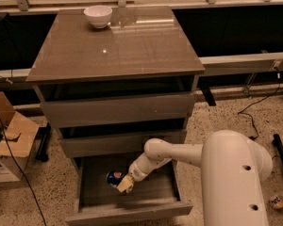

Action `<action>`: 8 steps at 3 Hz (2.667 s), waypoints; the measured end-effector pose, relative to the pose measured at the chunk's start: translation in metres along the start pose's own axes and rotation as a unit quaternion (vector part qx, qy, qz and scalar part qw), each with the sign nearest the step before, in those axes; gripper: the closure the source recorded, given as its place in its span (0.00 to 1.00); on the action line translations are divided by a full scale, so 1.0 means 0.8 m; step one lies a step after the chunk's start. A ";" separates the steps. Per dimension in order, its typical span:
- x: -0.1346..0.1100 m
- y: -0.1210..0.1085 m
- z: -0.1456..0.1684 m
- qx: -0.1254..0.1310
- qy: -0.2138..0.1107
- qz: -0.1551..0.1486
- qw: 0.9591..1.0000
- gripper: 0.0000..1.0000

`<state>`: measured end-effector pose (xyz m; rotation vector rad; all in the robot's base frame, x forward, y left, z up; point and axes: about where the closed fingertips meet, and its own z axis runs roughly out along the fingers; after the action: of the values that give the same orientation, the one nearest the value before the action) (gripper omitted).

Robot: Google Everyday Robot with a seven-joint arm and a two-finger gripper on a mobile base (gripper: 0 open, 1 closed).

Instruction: Place pepsi can into bottom drawer

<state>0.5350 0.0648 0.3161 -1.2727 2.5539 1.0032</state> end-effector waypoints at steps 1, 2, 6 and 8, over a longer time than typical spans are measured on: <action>0.009 -0.019 0.025 -0.007 -0.012 0.022 1.000 1.00; 0.018 -0.040 0.051 -0.020 -0.021 0.046 0.999 1.00; 0.065 -0.090 0.136 -0.040 0.009 0.154 0.987 0.36; 0.072 -0.081 0.147 -0.046 0.016 0.162 0.986 0.00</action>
Offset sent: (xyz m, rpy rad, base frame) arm 0.0185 -0.0012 -0.0837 0.0683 0.0998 -0.1295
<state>0.5256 0.0701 0.1704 -0.9121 2.8308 1.1778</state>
